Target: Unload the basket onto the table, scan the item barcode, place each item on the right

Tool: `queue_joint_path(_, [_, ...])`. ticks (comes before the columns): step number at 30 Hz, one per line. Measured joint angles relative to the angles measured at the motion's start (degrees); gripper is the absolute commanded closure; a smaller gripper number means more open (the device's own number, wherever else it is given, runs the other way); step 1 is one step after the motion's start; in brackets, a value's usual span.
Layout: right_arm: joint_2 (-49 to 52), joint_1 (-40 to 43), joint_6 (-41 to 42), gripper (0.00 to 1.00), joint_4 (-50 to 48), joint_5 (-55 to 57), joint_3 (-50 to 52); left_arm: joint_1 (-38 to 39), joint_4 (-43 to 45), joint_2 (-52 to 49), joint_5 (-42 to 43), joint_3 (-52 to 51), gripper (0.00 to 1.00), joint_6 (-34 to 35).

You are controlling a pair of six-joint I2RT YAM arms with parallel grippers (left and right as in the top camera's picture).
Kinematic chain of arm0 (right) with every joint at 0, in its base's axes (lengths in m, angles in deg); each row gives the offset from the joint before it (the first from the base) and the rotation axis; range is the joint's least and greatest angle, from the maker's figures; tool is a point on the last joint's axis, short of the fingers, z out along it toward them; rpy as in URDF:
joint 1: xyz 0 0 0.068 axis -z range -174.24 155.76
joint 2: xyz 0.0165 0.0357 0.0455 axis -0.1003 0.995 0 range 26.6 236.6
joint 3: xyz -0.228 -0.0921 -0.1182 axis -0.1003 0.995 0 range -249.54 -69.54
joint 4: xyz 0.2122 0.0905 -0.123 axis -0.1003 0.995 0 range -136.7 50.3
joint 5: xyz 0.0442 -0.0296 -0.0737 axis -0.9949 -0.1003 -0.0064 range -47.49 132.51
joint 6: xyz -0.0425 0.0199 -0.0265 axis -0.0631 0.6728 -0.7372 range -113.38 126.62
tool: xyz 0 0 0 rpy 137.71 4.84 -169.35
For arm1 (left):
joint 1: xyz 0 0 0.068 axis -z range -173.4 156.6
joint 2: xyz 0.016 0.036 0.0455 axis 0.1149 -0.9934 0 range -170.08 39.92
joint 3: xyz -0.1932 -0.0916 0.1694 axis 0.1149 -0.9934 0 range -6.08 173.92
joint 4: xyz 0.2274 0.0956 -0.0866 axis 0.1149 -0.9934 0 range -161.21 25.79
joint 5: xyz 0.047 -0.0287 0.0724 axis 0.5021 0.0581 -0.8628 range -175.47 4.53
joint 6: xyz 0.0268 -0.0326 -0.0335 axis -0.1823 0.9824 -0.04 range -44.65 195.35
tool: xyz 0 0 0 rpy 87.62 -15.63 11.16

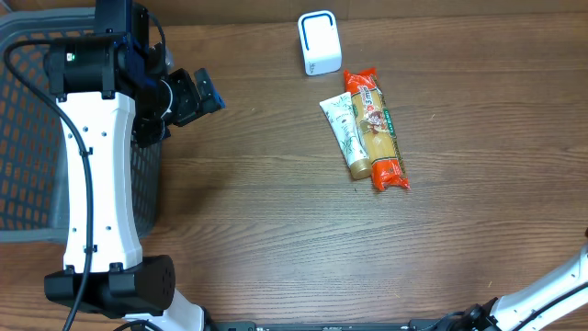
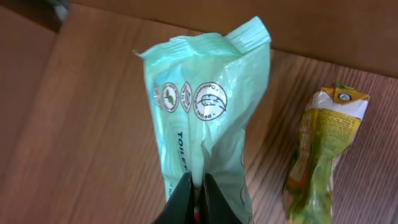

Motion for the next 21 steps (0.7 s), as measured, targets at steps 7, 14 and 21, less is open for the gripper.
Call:
queue_joint_path(7, [4.55,0.28,-2.56,0.51,-0.79,1.29,0.9,0.0,0.0,0.0,0.02,0.0,0.0,0.0])
queue_joint_path(14, [4.55,0.31,-2.67,0.16,5.01,8.22,0.87,0.0,0.0,0.0,0.02,0.0,0.0,0.0])
queue_joint_path(21, [0.96,-1.11,-11.96,0.15,3.15,-15.28,0.9,0.0,0.0,0.0,0.0,0.0,0.0,0.0])
